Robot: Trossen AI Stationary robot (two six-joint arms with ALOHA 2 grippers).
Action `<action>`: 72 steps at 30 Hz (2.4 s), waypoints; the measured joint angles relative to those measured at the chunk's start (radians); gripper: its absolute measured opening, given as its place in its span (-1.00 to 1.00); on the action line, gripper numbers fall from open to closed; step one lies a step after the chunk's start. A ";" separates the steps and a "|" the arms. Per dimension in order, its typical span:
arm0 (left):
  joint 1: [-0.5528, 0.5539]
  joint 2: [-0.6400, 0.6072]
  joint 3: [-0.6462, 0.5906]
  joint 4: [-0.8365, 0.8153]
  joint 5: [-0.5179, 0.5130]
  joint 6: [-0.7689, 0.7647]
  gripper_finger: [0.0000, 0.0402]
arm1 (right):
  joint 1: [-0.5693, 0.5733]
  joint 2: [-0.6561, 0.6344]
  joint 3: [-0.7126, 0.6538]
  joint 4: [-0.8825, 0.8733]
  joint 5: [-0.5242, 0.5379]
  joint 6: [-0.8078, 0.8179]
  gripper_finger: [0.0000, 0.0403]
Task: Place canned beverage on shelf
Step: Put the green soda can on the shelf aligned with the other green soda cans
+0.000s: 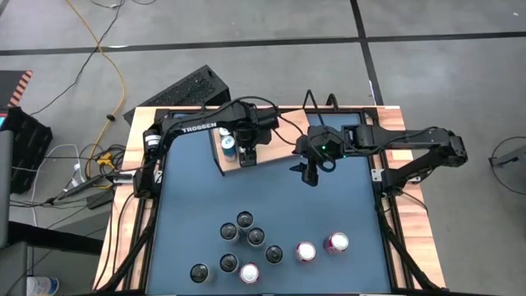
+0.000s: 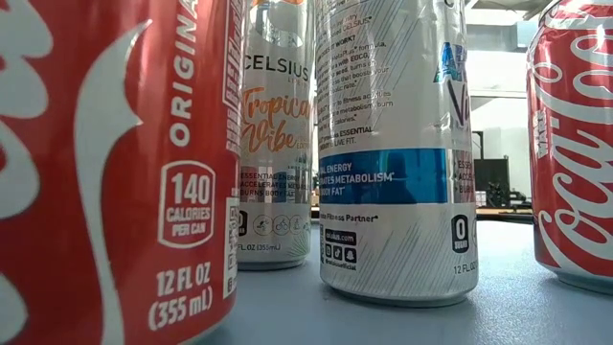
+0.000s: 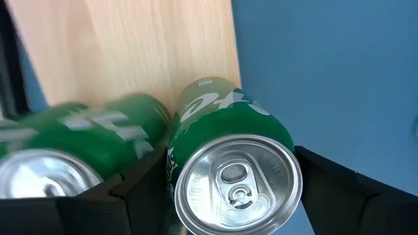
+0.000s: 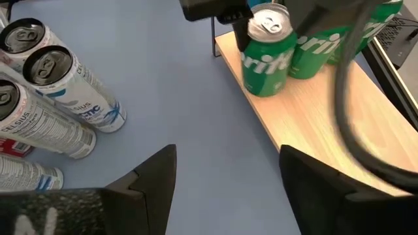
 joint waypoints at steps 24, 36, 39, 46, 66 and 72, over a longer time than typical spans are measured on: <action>0.000 0.000 0.064 -0.037 -0.030 0.016 0.54 | 0.000 0.000 0.000 0.000 0.000 0.000 0.27; -0.081 -0.051 0.341 -0.203 -0.141 -0.023 0.50 | 0.010 0.037 0.001 0.098 0.111 0.005 0.23; -0.134 -0.146 0.341 -0.217 -0.149 -0.093 0.48 | 0.012 0.108 -0.001 0.221 0.092 -0.039 0.14; -0.274 -0.345 0.340 -0.163 -0.228 -0.326 0.30 | 0.033 0.291 -0.001 0.464 0.023 -0.093 -0.19; -0.666 -0.493 0.340 -0.134 -0.729 -0.474 -1.00 | 0.034 0.509 0.001 0.561 0.095 -0.103 -1.00; -0.725 -0.526 0.340 -0.143 -0.753 -0.552 -1.00 | -0.015 0.508 0.001 0.592 0.104 -0.106 -1.00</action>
